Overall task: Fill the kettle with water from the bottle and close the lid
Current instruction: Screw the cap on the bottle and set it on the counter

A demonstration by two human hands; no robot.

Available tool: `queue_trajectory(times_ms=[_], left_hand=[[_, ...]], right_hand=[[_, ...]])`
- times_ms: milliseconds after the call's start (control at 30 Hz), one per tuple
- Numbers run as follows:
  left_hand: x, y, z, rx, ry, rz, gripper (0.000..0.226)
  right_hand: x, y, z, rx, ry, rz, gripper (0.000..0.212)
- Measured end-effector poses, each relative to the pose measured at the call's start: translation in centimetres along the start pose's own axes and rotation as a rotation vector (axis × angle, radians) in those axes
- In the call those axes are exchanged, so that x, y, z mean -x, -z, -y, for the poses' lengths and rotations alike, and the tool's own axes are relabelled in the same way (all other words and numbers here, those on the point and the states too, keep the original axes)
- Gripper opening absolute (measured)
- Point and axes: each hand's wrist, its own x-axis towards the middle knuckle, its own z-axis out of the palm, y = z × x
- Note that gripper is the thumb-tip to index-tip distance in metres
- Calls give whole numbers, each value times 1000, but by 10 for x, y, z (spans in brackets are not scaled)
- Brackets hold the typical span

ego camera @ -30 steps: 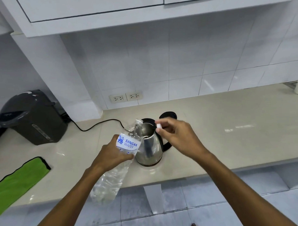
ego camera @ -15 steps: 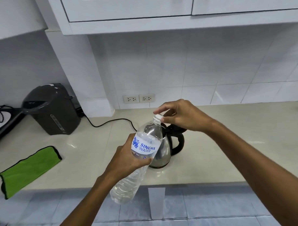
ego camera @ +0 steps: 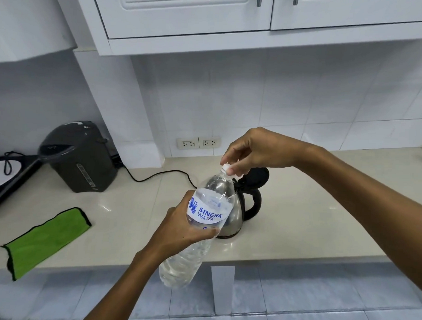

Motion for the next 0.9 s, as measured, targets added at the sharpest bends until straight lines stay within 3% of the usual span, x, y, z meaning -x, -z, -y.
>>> queue_trajectory(times_ms=[267,333,400,500,567,667,733,800,900], left_hand=[[-2,-9,-4,-9,-3,-90,72],[-2,-16,-1,-36,-1,-116,74],[0,-26,3,-79,2,-140,77],[3,-42,9,-153,-19,-151,83],[6,-53,14,-188,-32,-167,84],[5,-66,19,-129,-19,-179,86],[2,-76,20,-52,-13,-198,89],[-3,-88,19,48,14,-221,89],[-15,-114,14,166,35,-212,87]], right_hand=[[-13,-46,-4,564,49,-338,39],[-17,-58,-8,673,-58,-424,44],[-21,-62,-12,684,-279,-351,40],[-20,-61,-23,594,-540,-172,35],[-15,-64,-32,544,-580,-165,38],[-9,-72,-41,444,-559,-180,62],[1,-74,-44,227,-522,-222,74],[20,-77,-48,-92,-498,-240,72],[54,-90,-64,-396,-475,-128,66]])
